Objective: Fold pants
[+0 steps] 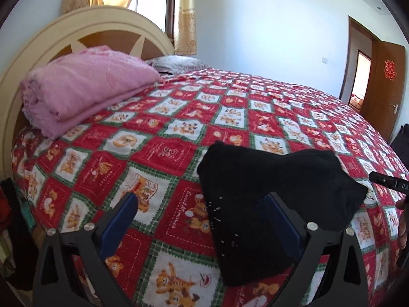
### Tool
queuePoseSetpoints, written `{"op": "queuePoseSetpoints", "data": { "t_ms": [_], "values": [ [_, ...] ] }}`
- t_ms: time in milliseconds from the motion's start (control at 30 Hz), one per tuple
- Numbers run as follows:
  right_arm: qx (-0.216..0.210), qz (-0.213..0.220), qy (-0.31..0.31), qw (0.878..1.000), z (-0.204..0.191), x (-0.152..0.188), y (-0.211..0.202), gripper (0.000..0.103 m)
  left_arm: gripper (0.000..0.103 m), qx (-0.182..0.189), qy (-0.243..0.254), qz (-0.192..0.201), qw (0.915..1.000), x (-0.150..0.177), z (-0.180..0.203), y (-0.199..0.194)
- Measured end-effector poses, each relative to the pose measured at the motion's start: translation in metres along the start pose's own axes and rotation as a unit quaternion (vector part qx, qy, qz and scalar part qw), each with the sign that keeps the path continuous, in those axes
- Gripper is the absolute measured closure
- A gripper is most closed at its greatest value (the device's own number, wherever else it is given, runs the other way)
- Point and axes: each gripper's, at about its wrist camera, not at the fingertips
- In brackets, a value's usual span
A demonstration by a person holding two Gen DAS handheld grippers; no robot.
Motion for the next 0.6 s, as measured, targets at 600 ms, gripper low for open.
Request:
{"op": "queuePoseSetpoints", "data": {
  "t_ms": [600],
  "values": [
    [-0.028, 0.077, -0.055, 0.995, -0.045, 0.005, -0.113, 0.039, 0.002, 0.017, 0.038, 0.048, 0.9980, -0.014, 0.032, -0.058]
  ]
}}
Point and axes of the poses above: each gripper's, at about its wrist camera, not at the fingertips, and y roughly the way its jaws point, z to its right, x to its underside, and after that the axes turned 1 degree about -z, right-handed
